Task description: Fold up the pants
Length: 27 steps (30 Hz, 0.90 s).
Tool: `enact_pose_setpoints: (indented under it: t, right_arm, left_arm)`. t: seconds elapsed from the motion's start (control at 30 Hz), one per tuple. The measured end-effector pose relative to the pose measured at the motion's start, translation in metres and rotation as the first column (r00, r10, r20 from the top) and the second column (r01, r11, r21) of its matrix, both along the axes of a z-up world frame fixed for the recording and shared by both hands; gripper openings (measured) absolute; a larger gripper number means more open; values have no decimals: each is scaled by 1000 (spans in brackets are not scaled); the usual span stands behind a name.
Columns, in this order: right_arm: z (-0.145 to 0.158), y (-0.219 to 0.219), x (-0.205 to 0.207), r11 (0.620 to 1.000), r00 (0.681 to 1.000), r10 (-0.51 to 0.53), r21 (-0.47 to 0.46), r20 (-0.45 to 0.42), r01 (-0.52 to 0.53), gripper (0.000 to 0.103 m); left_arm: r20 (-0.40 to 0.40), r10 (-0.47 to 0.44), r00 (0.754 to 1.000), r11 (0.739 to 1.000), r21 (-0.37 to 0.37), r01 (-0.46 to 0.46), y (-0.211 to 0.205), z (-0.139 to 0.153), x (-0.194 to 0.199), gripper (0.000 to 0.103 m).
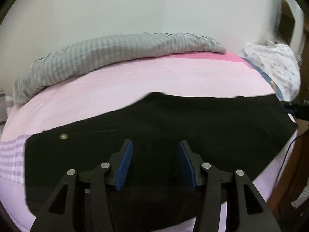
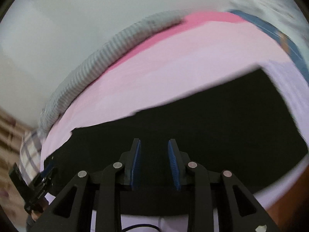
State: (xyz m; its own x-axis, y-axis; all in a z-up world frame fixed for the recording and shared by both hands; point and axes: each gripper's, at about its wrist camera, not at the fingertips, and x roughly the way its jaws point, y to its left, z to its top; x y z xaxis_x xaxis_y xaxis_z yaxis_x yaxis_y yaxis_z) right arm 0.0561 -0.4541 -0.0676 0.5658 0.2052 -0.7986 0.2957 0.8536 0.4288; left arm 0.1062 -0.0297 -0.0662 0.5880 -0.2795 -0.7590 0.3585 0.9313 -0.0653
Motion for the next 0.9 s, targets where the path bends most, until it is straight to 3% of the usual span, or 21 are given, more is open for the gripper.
enact_pose_setpoints:
  t: [0.13, 0.3, 0.5, 0.8, 0.9]
  right_arm:
    - [-8, -60, -60, 986, 986, -165, 14, -39, 166, 28]
    - [-21, -100, -99, 959, 959, -278, 45, -59, 280, 28]
    - [-46, -126, -113, 937, 944, -321, 122, -75, 328, 28]
    - [-59, -147, -104, 922, 934, -356, 159, -11, 353, 26]
    - [-62, -156, -99, 921, 933, -360, 164, 10, 354, 22]
  left_arm:
    - [-24, -70, 997, 998, -3, 70, -36, -5, -7, 51]
    - [-48, -131, 990, 991, -7, 130, -71, -11, -16, 51]
    - [-99, -140, 985, 990, -37, 137, -92, -18, -18, 51]
    - [-129, -128, 983, 992, -3, 129, -101, -27, -19, 51]
    - [-142, -116, 983, 993, -1, 117, -101, -30, -17, 51]
